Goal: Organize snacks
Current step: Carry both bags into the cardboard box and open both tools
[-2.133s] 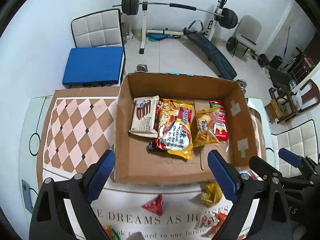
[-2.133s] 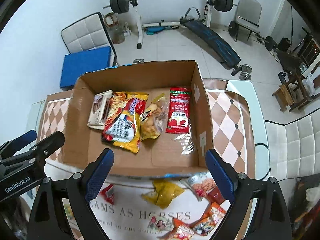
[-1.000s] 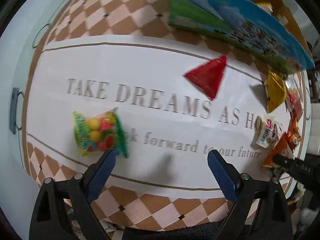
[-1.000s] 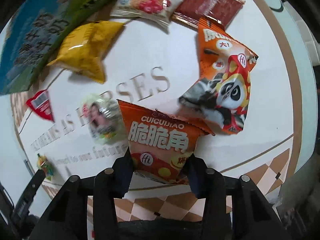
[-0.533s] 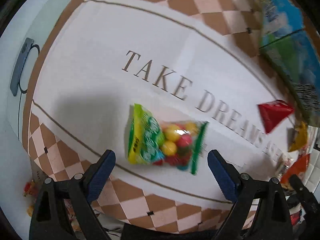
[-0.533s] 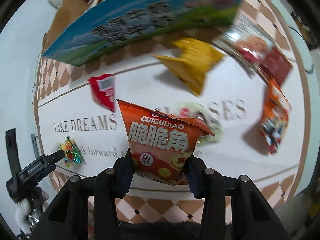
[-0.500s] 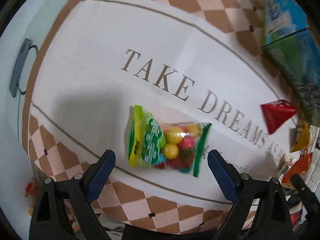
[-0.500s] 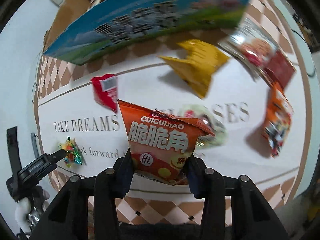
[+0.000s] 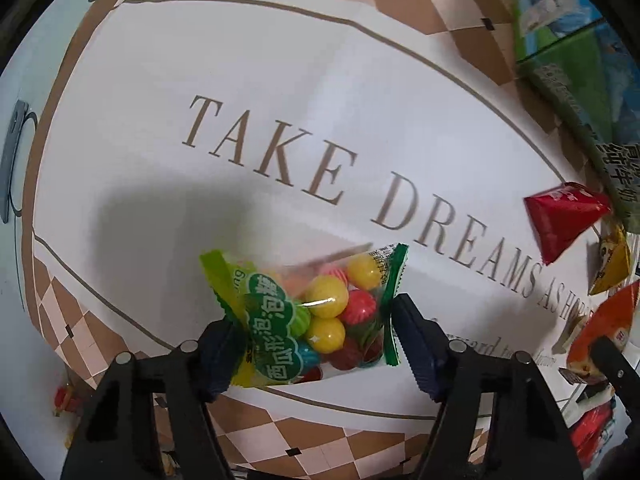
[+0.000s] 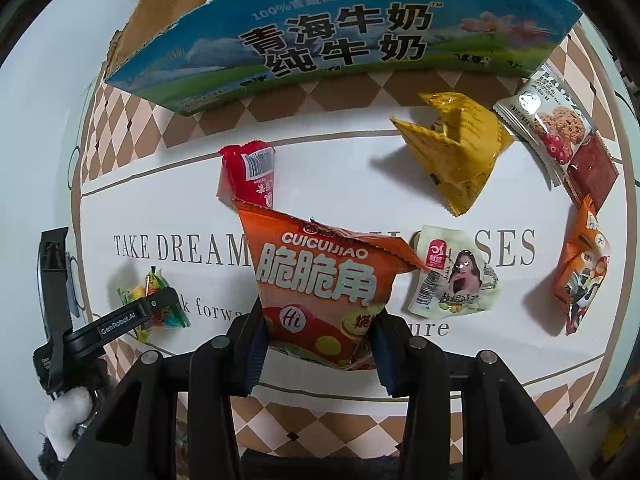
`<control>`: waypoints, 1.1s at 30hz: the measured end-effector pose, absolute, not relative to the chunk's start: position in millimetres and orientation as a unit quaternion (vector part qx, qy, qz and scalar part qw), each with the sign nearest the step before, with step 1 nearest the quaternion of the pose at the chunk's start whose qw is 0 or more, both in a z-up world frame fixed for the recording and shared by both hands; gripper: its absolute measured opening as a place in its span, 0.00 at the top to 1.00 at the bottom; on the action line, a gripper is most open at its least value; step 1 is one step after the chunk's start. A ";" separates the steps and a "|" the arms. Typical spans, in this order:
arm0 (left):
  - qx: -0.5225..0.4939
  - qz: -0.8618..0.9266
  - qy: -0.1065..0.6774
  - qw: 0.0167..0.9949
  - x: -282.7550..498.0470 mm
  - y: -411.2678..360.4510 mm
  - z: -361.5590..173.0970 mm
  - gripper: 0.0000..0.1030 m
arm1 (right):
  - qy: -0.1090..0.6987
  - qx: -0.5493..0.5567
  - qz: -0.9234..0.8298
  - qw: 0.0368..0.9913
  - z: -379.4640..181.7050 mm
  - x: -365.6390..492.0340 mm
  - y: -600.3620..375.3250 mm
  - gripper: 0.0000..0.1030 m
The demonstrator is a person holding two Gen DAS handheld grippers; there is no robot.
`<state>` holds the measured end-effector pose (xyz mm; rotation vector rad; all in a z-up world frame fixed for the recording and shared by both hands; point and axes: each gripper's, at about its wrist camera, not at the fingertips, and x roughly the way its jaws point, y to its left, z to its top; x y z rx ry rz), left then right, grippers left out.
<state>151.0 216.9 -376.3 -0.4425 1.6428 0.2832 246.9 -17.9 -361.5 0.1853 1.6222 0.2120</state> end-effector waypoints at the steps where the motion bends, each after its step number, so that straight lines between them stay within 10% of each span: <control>1: -0.193 0.124 0.721 0.654 150.7 214.5 -372.8 0.42 | 0.723 0.082 0.095 0.680 -362.1 246.8 -17.2 0.54; 24: -0.144 -0.051 0.613 0.775 274.1 115.2 -170.6 0.46 | 0.646 0.149 0.127 0.738 -239.6 305.1 -79.2 0.55; 33: -0.098 -0.044 0.643 0.759 370.6 108.7 -194.7 0.46 | 0.626 0.141 0.119 0.757 -231.7 395.7 -73.6 0.55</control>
